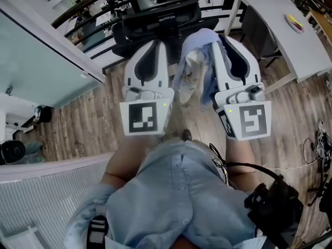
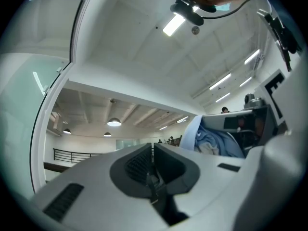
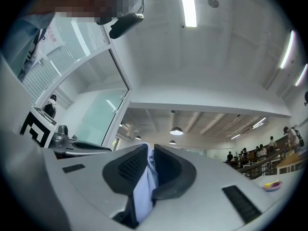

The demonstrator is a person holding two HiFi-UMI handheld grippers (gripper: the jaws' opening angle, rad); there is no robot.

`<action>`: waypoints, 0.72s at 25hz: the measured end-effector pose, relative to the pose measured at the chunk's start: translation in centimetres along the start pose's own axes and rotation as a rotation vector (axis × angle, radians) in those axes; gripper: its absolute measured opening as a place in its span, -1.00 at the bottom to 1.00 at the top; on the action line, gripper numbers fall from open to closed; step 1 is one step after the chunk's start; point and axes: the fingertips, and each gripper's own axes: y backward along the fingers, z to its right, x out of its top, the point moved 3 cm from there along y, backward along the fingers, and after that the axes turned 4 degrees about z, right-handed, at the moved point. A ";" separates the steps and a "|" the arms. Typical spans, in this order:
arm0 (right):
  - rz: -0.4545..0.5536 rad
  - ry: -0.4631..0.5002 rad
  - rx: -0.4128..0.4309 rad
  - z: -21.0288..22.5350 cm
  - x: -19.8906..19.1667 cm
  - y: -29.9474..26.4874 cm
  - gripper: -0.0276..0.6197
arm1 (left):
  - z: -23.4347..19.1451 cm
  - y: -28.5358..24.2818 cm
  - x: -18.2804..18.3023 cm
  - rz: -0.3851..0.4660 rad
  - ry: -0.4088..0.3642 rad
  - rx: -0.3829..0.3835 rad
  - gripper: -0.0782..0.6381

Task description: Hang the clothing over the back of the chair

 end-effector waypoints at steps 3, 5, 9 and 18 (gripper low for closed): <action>0.007 0.009 0.027 1.6 -0.1 -2.2 -0.76 | -0.5 -2.1 0.2 0.014 -0.003 0.027 -0.73; 0.009 0.013 0.038 2.4 -0.2 -3.7 -0.76 | -0.9 -3.1 0.1 0.014 -0.003 0.042 -0.73; 0.020 0.010 0.069 3.6 -0.8 -7.2 -0.76 | -2.6 -5.4 -0.6 0.012 -0.004 0.083 -0.73; 0.087 0.035 0.093 4.6 0.4 -13.5 -0.76 | -7.8 -7.7 -2.0 0.017 -0.008 0.164 -0.73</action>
